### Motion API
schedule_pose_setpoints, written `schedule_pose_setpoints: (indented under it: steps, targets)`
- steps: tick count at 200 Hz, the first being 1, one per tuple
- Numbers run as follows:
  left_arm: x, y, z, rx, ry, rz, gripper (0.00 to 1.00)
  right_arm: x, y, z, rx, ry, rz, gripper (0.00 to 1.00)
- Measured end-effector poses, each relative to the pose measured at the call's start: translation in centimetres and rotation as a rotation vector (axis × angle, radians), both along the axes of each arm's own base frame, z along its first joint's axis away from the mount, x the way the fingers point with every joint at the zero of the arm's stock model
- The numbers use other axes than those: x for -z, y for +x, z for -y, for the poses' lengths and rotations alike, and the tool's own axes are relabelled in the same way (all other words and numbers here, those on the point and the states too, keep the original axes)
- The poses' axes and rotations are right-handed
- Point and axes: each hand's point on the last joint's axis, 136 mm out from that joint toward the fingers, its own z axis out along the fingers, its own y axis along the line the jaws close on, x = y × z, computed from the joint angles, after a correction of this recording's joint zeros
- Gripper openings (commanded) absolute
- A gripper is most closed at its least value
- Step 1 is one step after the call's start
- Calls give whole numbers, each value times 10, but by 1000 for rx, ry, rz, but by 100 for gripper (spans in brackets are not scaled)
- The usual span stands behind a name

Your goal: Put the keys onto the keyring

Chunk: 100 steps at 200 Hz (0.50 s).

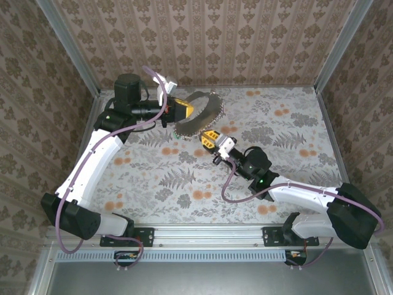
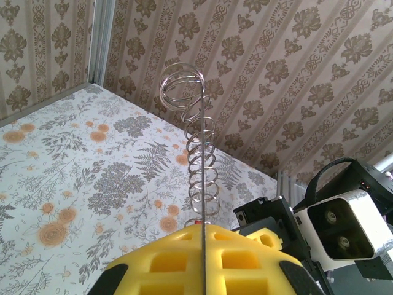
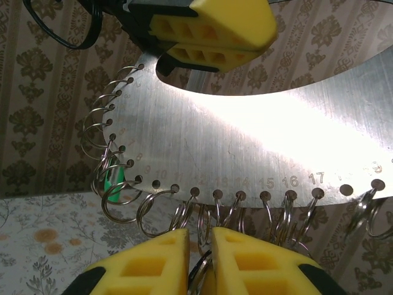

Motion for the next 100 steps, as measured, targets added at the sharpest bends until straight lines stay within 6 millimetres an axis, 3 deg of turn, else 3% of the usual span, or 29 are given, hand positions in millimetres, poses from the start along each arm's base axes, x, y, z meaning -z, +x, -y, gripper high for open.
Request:
schedule_pose_setpoints:
  steps: [100]
  targets:
    - [0,0,0,0,0,0,0,-3,0,-5,-7,4,3,19]
